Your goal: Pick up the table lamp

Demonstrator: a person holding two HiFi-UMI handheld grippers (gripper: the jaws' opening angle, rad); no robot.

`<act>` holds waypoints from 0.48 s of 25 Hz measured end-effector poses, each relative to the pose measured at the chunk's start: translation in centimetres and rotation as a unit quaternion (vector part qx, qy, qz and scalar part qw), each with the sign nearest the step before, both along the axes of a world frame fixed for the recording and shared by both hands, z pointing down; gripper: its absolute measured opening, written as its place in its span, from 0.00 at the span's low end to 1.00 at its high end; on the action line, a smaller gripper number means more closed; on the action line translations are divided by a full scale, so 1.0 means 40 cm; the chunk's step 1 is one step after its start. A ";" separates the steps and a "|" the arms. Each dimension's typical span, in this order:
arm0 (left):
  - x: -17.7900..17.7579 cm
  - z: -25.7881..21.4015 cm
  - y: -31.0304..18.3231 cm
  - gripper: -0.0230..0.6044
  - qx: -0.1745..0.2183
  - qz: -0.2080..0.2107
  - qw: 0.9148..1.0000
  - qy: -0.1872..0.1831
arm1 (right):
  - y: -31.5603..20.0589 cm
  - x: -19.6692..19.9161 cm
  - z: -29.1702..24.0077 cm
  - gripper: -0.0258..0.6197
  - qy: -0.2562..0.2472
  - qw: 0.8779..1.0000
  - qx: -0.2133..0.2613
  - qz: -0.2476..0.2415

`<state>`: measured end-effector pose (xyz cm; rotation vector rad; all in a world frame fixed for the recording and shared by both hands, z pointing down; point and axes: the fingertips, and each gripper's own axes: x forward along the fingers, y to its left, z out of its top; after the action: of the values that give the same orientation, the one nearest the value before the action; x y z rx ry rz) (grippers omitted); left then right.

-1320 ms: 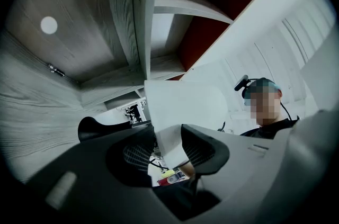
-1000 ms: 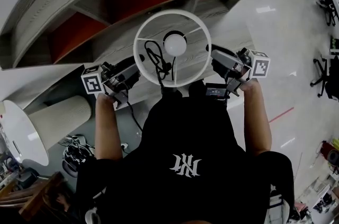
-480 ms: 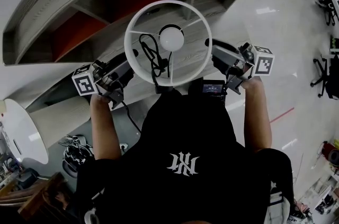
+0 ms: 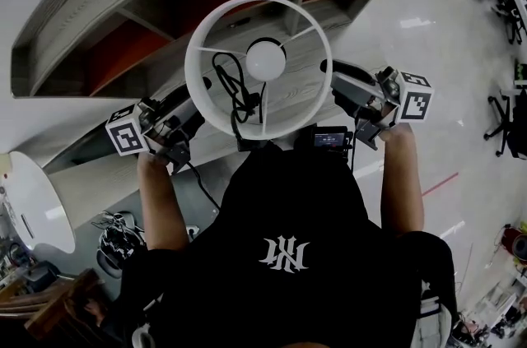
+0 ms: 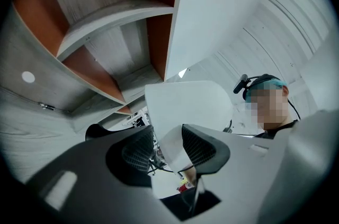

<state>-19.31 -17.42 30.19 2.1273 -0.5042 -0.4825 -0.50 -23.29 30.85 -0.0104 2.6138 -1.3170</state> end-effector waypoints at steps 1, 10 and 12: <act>0.001 -0.007 0.000 0.30 0.003 -0.002 1.000 -0.003 | -0.001 0.001 -0.008 0.29 0.002 1.000 0.005 -0.001; -0.002 -0.039 0.000 0.31 0.019 -0.017 0.999 -0.026 | -0.009 -0.005 -0.066 0.29 0.011 0.999 0.040 -0.002; -0.003 -0.044 0.002 0.31 0.022 -0.021 0.999 -0.026 | -0.009 -0.007 -0.068 0.29 0.008 0.999 0.040 -0.004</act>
<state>-19.42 -17.32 28.45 2.1794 -0.5743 -0.4658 -0.76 -23.66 28.14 0.0016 2.6813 -1.2192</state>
